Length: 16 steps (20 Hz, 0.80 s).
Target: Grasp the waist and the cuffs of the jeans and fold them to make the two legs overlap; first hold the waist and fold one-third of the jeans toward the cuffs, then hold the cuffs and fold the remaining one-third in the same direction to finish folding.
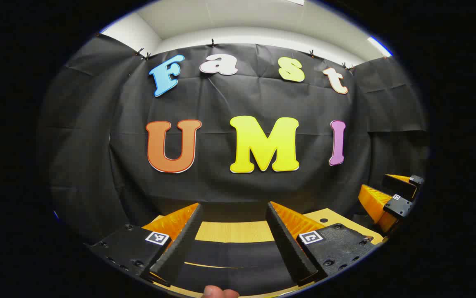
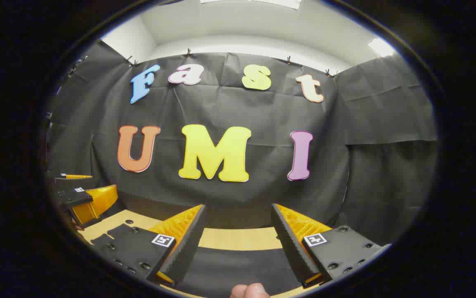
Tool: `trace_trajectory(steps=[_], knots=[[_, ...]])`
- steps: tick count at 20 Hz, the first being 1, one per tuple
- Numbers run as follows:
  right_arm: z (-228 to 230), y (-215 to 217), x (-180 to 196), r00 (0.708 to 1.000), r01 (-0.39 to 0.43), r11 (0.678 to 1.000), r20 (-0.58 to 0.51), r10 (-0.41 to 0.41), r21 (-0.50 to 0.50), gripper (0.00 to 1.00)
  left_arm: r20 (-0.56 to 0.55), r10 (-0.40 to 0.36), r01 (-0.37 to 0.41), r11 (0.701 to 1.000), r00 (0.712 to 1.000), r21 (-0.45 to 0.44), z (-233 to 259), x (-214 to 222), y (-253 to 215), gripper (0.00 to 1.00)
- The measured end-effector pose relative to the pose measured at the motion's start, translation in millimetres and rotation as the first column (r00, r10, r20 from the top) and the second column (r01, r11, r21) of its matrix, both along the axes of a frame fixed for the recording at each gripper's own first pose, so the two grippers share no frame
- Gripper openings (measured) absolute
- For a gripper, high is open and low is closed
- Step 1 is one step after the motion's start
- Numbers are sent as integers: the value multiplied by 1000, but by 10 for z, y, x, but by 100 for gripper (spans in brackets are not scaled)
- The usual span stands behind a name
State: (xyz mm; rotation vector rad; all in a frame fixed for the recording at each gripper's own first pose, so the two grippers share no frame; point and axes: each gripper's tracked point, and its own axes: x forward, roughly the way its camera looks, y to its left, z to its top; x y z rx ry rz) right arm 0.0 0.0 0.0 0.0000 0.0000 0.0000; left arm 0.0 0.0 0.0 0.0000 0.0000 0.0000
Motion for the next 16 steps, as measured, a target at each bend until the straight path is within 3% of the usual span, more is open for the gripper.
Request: trace_trajectory(steps=[16], knots=[[-8,-276,111,1000,27,1000,-13,-27,0,95,-22,14,-14,1000,1000,-5,-112,111,-67,98]])
